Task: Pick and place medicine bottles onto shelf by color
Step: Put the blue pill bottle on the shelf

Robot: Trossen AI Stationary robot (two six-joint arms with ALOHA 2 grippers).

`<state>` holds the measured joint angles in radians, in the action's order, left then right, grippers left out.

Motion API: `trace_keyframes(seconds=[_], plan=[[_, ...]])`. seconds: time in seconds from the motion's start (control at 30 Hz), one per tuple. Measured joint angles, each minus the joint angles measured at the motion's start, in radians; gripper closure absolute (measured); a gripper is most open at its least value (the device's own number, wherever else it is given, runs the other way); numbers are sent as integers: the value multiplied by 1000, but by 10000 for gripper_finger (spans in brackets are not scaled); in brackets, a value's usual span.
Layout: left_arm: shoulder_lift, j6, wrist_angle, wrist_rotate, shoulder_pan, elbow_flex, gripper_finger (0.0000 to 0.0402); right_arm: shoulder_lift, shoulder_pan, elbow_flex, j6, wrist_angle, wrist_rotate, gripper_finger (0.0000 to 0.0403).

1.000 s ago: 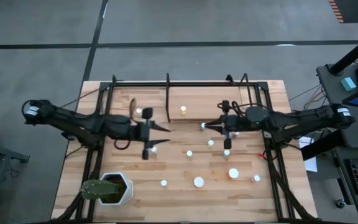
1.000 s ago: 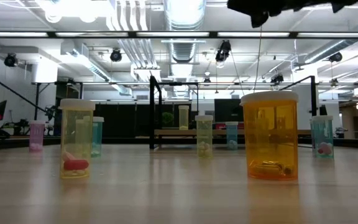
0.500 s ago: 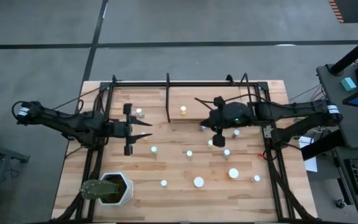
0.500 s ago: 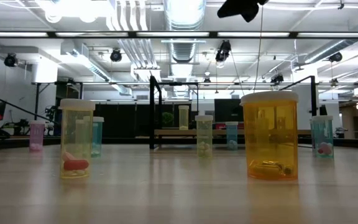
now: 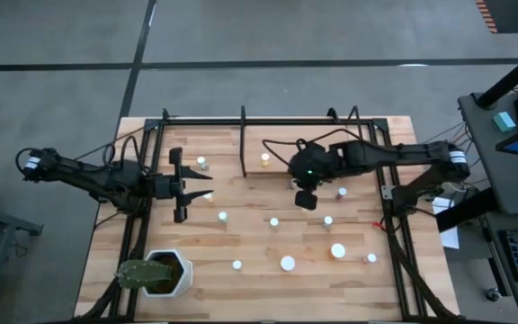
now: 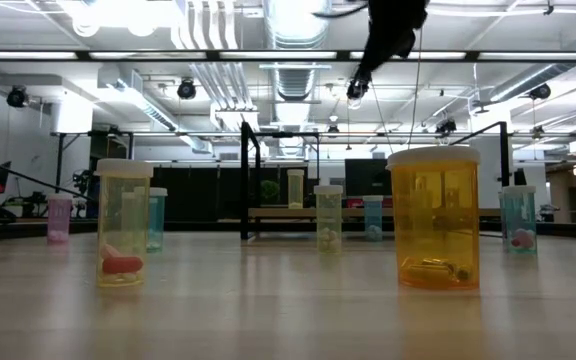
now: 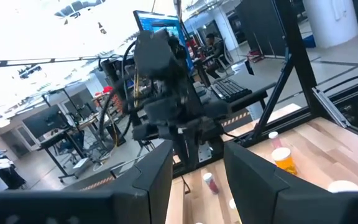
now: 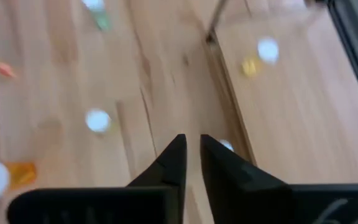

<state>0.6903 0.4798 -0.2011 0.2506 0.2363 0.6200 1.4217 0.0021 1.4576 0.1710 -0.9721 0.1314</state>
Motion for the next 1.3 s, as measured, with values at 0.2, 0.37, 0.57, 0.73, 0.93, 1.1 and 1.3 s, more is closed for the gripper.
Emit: trace_keyframes(seconds=[0.2,0.37,0.57,0.73,0.93,1.1,1.3], plan=[[-8,25,0,2,0,-4,273,65,-33,10,-92,-48,1,272],[-8,26,1,9,0,-5,273,124,-66,-9,-197,-48,0,214],[-6,27,3,20,0,-8,273,195,-107,-34,-256,-45,0,191],[-7,27,2,20,0,-11,273,245,-140,-67,-276,-40,-1,191],[-7,27,1,20,0,-13,273,284,-163,-77,-297,-7,-54,190],[-16,27,0,20,0,-18,273,304,-170,-77,-314,43,-56,190],[-24,29,1,20,0,-22,273,317,-176,-79,-313,43,-52,190]])
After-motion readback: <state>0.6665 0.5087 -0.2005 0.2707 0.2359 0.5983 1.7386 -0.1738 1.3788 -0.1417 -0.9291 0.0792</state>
